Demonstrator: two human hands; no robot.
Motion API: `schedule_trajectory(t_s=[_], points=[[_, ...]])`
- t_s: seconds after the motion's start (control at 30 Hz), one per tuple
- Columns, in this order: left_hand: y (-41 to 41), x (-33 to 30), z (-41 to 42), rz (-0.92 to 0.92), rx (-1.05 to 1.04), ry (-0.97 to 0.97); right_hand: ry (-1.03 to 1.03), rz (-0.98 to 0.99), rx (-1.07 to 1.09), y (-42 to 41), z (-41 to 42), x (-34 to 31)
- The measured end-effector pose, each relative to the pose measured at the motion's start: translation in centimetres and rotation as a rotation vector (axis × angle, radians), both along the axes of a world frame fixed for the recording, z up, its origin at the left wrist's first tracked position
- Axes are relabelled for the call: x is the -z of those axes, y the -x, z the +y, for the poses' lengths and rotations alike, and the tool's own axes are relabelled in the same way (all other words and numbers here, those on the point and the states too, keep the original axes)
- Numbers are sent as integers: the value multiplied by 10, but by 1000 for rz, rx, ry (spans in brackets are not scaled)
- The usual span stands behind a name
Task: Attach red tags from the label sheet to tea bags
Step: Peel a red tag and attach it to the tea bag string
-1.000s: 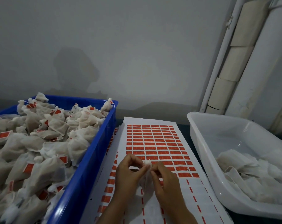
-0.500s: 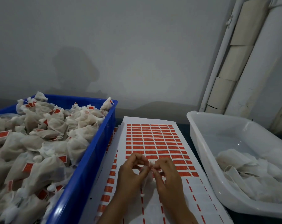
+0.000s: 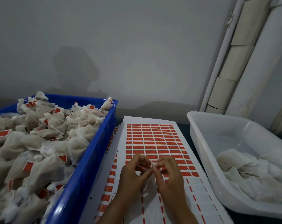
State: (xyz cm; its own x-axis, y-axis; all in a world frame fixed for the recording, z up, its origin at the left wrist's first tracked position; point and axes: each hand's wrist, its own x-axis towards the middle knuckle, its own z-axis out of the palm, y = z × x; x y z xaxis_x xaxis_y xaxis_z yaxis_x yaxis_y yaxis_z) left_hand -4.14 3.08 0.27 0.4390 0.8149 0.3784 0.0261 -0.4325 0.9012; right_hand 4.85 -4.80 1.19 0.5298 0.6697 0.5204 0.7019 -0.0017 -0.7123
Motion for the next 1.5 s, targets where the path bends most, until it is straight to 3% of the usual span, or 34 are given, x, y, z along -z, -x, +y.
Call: schedule_trajectory(t_s=[0.17,0.3,0.47,1.1,1.5], points=[[-1,2,1,-5,1,13,-59,25,-1,0,1,0],[-1,2,0,-11,16,36,-60,312,-49,-2,4,-1],[-1,1,-3,-14,51,56,33,386,-137,-3,5,0],[-1,2,1,-78,-28,166,39,228,-136,-1,5,5],[0,-1,-8,-78,36,178,-13,391,-154,-6,5,7]])
